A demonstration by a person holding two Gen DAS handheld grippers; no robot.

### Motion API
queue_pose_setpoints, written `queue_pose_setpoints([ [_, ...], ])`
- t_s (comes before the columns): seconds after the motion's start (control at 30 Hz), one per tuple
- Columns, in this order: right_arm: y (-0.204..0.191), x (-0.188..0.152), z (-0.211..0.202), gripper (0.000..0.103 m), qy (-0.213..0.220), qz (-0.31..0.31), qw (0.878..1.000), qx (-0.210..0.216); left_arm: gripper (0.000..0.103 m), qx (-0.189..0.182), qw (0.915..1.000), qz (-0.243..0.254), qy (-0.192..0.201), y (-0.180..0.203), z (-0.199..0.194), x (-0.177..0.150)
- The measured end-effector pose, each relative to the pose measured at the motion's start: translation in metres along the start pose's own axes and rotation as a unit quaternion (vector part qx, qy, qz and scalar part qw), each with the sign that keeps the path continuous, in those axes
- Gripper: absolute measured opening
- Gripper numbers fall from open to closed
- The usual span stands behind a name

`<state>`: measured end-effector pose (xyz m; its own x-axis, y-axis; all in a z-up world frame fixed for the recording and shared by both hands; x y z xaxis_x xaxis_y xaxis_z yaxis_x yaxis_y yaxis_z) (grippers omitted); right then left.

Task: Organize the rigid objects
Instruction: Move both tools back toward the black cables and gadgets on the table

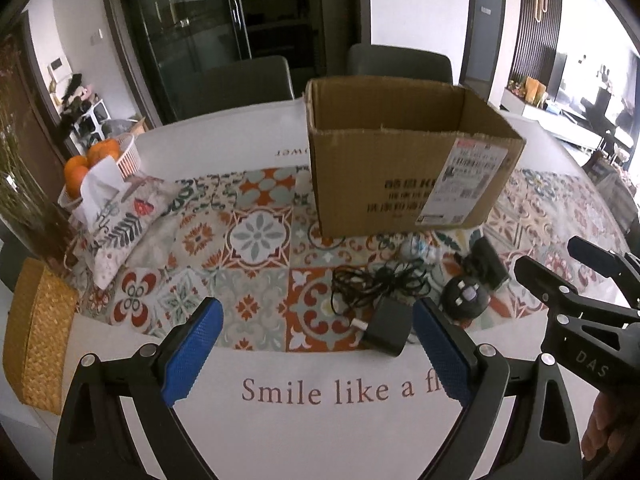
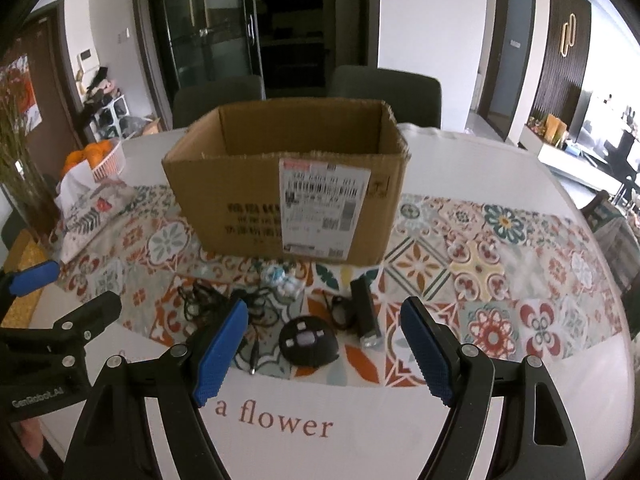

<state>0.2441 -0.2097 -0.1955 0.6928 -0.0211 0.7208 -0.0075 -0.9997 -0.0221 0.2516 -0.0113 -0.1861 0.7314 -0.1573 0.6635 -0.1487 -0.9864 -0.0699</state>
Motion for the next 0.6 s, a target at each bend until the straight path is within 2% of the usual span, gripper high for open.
queue_pose_setpoints([
  [0.6,-0.011,-0.044,0.047,0.079,-0.050,-0.007,0.999,0.007,0.095,-0.011,0.9986,0.008,-0.052,-0.002,0.045,-0.046],
])
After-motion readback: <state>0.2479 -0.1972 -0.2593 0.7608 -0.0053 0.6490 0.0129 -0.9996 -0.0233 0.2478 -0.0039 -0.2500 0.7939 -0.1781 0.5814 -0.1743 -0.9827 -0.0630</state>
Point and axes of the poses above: each gripper's, at about its wrist camera, not at the fingertips, and z roughly the way its jaws point, y to its right, x to its top, the point moved 10 cm from there along z, roughly the way its jaws point, and after that the axes turned 6 degrees about y, right-handed, at the moved point
